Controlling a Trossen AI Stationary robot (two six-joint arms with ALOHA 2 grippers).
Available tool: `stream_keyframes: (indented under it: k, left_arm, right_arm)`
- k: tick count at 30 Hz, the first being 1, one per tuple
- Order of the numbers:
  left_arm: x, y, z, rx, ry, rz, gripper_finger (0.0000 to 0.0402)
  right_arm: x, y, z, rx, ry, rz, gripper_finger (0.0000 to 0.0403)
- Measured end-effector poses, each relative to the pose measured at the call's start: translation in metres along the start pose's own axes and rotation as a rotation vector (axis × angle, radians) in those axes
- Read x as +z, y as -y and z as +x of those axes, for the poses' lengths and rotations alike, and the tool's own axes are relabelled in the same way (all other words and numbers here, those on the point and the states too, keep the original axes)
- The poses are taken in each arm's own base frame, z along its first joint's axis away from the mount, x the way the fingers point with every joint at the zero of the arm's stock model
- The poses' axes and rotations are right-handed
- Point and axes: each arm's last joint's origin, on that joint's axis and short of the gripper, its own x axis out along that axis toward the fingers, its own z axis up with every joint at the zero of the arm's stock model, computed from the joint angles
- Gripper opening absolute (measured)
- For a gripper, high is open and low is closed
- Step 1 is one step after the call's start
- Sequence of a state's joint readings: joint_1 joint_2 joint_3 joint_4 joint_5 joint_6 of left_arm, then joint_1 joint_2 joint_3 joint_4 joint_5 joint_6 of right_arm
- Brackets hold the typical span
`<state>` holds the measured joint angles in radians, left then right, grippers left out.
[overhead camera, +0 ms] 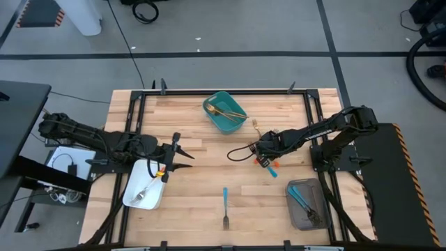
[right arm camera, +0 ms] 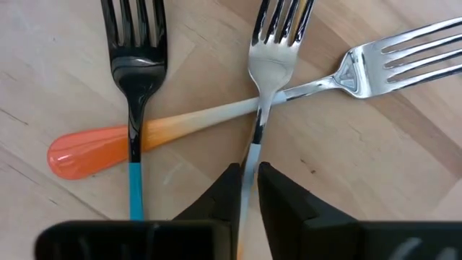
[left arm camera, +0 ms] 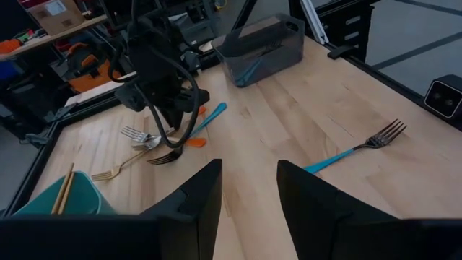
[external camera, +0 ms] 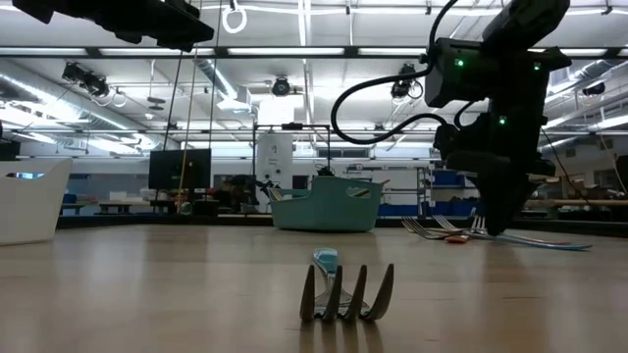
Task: Sort silverware by color (type)
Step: Put the orange fork into the white bin
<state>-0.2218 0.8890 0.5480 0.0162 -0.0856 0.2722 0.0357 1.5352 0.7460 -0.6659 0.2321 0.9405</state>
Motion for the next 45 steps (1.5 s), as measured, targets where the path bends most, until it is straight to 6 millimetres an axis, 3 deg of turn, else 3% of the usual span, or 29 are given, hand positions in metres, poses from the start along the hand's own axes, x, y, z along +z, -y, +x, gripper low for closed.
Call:
stream_keyframes:
  k: [9,17,28,45]
  left_arm:
    - [0.000,0.000,0.000,0.000,0.001,-0.005,0.0142]
    - [-0.001,0.001,0.003,-0.002,-0.012,-0.094,0.0142]
    - [-0.023,0.002,0.034,0.195,-0.223,0.031,0.0142]
    - [-0.023,0.004,0.037,0.194,-0.217,0.013,0.0142]
  right_arm:
    - [0.001,0.000,0.000,-0.006,0.012,-0.021,0.0008]
    - [0.001,0.000,-0.002,-0.001,0.002,-0.090,0.0004]
    - [0.015,-0.015,-0.024,0.038,0.066,-0.151,0.0004]
    - [-0.002,-0.011,-0.001,0.075,0.072,-0.148,0.0102]
